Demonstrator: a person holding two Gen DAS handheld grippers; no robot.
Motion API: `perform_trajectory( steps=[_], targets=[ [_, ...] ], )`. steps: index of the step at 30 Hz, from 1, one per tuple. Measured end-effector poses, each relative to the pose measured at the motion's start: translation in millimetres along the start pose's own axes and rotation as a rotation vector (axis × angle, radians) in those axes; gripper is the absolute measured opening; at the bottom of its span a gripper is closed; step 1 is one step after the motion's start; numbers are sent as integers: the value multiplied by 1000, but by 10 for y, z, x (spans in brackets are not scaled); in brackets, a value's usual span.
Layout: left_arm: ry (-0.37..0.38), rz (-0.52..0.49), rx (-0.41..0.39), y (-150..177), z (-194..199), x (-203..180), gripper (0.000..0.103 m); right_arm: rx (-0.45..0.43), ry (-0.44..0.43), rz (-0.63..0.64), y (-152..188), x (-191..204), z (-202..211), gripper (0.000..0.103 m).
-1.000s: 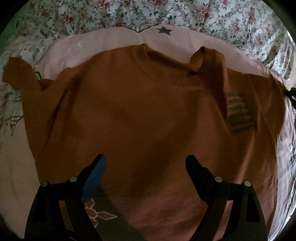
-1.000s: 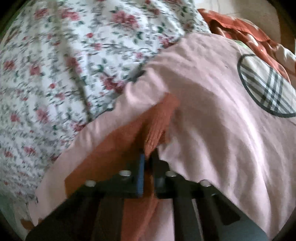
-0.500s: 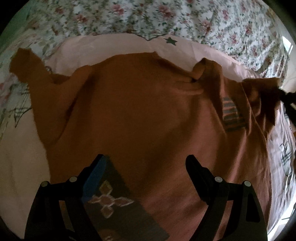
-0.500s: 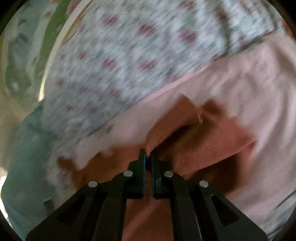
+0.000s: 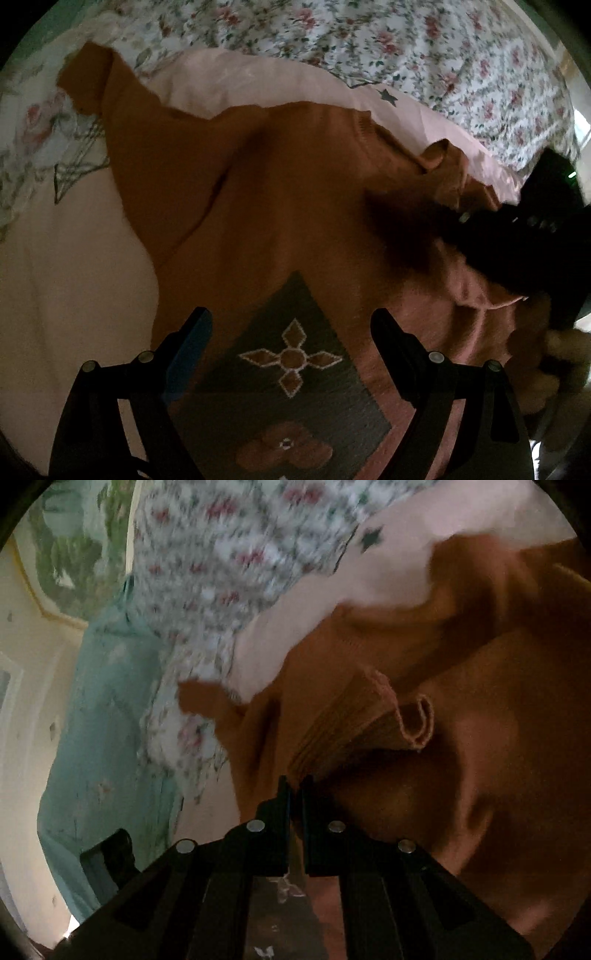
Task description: Fold small clothes
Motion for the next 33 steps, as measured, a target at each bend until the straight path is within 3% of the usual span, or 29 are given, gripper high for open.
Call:
perform_trajectory(
  steps=[2, 3, 4, 10, 14, 17, 19, 22, 25, 29, 33],
  targets=[
    [31, 17, 7, -13, -36, 24, 88, 44, 46, -33, 25, -89, -96, 27],
    [51, 25, 12, -32, -71, 21, 88, 62, 51, -68, 45, -169, -87, 43],
    [70, 28, 14, -60, -107, 2, 88, 49, 49, -82, 38, -209, -33, 47],
    [144, -38, 10, -351, -379, -433, 90, -36, 27, -109, 6, -364, 519, 56],
    [69, -197, 58, -519, -724, -859, 90, -130, 72, -124, -49, -494, 931, 56],
    [-91, -304, 94, -632, -976, -965, 83, -178, 99, -154, -80, -663, 1211, 56],
    [-106, -230, 59, -749, -943, -787, 75, -201, 105, -174, -99, -754, 1353, 56],
    [-132, -42, 25, -771, -765, -305, 71, -241, 107, -197, -112, -860, 1519, 56],
    [-16, 102, 14, -675, -687, 16, 73, -271, 108, -213, -114, -926, 1622, 56],
    [60, 127, 21, -655, -726, 7, 84, -275, 114, -217, -136, -967, 1650, 56],
    [70, 96, 22, -705, -802, -180, 82, -287, 125, -205, -216, -926, 1674, 56]
  ],
)
Point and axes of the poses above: each gripper's, at about its wrist camera, not at the fingertips, and z roughly against the way its jaws point, x to its left, y to its underside, the point moved 5 cm from there along -z, roughly the way its jaws point, and after that the axes turned 14 degrees about -z, right-handed, at the moved point
